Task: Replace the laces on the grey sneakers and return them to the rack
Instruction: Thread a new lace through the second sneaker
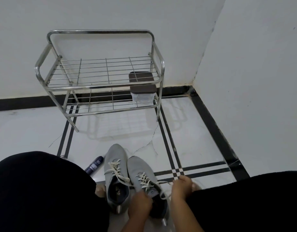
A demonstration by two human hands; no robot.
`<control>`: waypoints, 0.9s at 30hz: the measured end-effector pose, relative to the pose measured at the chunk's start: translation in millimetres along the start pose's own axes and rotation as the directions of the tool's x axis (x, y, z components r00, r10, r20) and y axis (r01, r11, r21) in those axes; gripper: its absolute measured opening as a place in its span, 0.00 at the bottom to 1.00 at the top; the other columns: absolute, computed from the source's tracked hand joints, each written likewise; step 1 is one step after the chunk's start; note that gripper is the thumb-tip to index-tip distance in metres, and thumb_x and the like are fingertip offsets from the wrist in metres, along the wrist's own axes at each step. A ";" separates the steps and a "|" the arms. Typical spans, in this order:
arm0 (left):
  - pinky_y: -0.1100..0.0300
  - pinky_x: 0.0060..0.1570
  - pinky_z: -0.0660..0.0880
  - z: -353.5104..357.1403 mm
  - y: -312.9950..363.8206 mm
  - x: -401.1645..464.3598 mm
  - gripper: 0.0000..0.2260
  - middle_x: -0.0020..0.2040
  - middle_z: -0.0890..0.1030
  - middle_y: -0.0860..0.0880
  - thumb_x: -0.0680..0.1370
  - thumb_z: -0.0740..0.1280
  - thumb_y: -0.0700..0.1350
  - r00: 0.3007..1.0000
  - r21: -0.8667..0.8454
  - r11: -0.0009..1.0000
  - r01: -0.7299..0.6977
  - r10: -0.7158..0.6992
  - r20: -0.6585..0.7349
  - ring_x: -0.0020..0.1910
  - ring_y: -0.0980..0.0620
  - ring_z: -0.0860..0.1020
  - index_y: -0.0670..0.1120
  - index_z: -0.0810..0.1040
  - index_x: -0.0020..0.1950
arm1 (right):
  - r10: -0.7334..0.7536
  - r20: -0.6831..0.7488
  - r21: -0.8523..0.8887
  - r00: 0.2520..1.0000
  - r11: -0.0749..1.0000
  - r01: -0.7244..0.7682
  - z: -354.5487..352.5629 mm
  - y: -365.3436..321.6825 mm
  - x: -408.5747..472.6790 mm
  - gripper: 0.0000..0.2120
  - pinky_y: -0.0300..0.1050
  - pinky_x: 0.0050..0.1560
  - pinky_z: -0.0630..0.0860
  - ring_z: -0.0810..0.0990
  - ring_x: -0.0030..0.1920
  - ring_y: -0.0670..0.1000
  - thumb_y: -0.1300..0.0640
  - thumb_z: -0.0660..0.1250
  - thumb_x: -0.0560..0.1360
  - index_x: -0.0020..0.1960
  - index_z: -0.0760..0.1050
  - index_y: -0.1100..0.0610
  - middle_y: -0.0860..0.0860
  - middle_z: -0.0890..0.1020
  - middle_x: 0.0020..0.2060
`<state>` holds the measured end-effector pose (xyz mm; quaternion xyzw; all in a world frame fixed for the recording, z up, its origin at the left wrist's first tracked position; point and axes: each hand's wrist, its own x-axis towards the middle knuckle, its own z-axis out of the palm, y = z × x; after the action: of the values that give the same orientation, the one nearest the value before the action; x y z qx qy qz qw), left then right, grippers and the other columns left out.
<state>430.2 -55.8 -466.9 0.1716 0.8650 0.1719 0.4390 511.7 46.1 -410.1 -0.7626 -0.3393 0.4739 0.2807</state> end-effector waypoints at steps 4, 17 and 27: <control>0.56 0.49 0.78 -12.5 -13.8 18.1 0.12 0.51 0.83 0.42 0.76 0.61 0.46 0.984 -0.138 0.979 0.152 -0.163 -0.076 0.51 0.41 0.81 0.42 0.79 0.53 | -0.192 0.124 -0.362 0.974 0.905 0.225 -18.6 -11.5 5.7 0.21 0.56 0.72 0.55 0.60 0.72 0.68 0.62 0.45 0.84 0.73 0.54 0.71 0.72 0.59 0.71; 0.59 0.49 0.77 -10.3 -19.7 15.9 0.10 0.49 0.84 0.45 0.77 0.61 0.49 0.993 0.009 0.999 0.038 -0.037 -0.114 0.49 0.45 0.81 0.48 0.81 0.49 | -0.085 0.497 -0.811 0.864 0.308 0.497 12.1 24.8 -8.7 0.12 0.42 0.49 0.74 0.79 0.58 0.52 0.53 0.61 0.79 0.60 0.76 0.54 0.51 0.80 0.58; 0.56 0.44 0.71 -10.9 -13.8 4.9 0.10 0.49 0.81 0.46 0.81 0.57 0.50 0.973 0.274 0.946 -0.171 0.207 -0.106 0.51 0.44 0.79 0.48 0.73 0.45 | -0.052 0.441 -0.797 0.896 0.437 0.418 16.5 42.1 -3.1 0.11 0.42 0.46 0.74 0.80 0.54 0.53 0.52 0.62 0.77 0.56 0.79 0.50 0.50 0.81 0.54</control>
<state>416.6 -67.3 -470.5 0.2987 0.8871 0.1078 0.3349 506.1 19.6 -446.5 -0.6426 -0.6817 0.3156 -0.1508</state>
